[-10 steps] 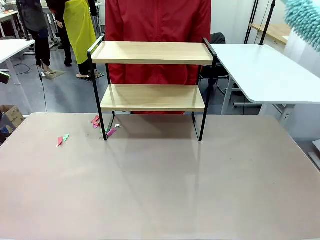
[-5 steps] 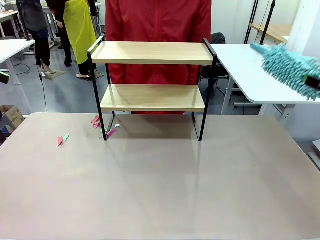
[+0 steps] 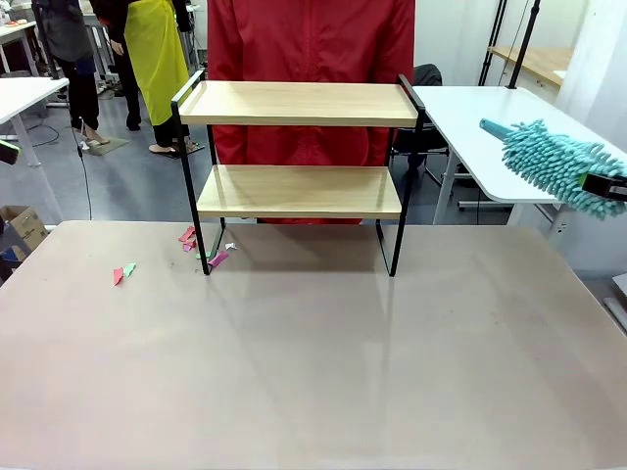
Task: Clean the shelf.
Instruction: Hand the Duster back to the human.
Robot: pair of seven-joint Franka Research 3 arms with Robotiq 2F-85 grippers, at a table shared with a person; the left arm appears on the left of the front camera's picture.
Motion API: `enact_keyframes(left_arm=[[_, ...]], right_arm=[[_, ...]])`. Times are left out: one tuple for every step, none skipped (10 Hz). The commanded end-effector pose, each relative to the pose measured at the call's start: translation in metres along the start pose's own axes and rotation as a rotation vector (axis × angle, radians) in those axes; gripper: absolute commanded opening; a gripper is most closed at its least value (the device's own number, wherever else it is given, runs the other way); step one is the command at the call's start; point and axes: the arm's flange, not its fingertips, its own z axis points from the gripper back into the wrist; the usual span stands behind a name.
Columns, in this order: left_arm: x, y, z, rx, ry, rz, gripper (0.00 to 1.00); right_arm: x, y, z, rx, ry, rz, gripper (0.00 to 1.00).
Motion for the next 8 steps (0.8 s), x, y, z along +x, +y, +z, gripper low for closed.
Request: enact_keyframes(left_arm=[[0.0021, 0.0008, 0.0005, -0.002, -0.019, -0.015, 1.0], [0.0021, 0.0008, 0.0005, -0.002, -0.019, -0.015, 1.0], [0.0021, 0.0008, 0.0005, -0.002, -0.019, -0.015, 1.0], [0.0021, 0.0008, 0.0005, -0.002, -0.019, -0.015, 1.0], [0.0021, 0.0008, 0.0005, -0.002, -0.019, -0.015, 1.0], [0.0021, 0.0008, 0.0005, -0.002, -0.019, -0.015, 1.0], [0.0021, 0.0008, 0.0005, -0.002, -0.019, -0.015, 1.0], [0.0021, 0.0008, 0.0005, -0.002, -0.019, -0.015, 1.0]], right_arm=[[-0.0001, 0.0023, -0.0016, 0.006, 0.004, -0.003, 0.16], [-0.0001, 0.0023, -0.0016, 0.006, 0.004, -0.003, 0.16], [-0.0001, 0.0023, -0.0016, 0.006, 0.004, -0.003, 0.16], [-0.0001, 0.0023, -0.0016, 0.006, 0.004, -0.003, 0.16], [-0.0001, 0.0023, -0.0016, 0.006, 0.004, -0.003, 0.16], [-0.0001, 0.0023, -0.0016, 0.006, 0.004, -0.003, 0.16], [-0.0001, 0.0023, -0.0016, 0.006, 0.004, -0.003, 0.16], [-0.0001, 0.0023, -0.0016, 0.006, 0.004, -0.003, 0.16]])
